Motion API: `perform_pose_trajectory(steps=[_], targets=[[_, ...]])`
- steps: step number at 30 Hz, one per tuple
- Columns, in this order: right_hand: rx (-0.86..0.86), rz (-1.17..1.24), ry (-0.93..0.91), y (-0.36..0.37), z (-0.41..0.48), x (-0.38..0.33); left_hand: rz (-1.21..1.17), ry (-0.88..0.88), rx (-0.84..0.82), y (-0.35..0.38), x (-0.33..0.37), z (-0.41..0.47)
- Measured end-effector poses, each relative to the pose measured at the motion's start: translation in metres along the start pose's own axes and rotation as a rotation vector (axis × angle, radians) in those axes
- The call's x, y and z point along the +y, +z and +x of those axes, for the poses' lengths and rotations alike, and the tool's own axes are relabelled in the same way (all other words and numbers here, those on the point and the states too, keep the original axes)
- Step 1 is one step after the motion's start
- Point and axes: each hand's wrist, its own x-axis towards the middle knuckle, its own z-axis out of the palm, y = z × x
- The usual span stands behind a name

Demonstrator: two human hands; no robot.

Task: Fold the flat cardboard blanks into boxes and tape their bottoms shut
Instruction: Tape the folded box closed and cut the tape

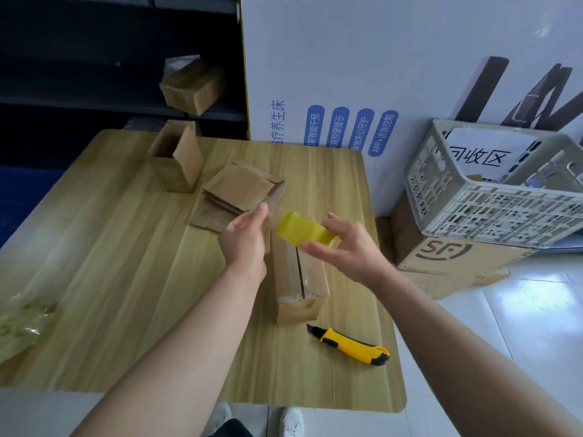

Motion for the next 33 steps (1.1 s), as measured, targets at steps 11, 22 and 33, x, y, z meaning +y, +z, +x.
perform_pose_trajectory(steps=[11,22,33], targets=[[0.109,-0.268,0.215,-0.052,0.064,0.036,-0.059,-0.196,-0.025,-0.012,-0.012,0.039],[-0.038,-0.212,0.269,-0.068,0.101,0.024,0.393,0.062,-0.401,0.015,-0.021,0.068],[-0.090,0.912,0.194,-0.069,0.128,0.031,-0.236,-0.695,-0.860,0.066,-0.018,0.050]])
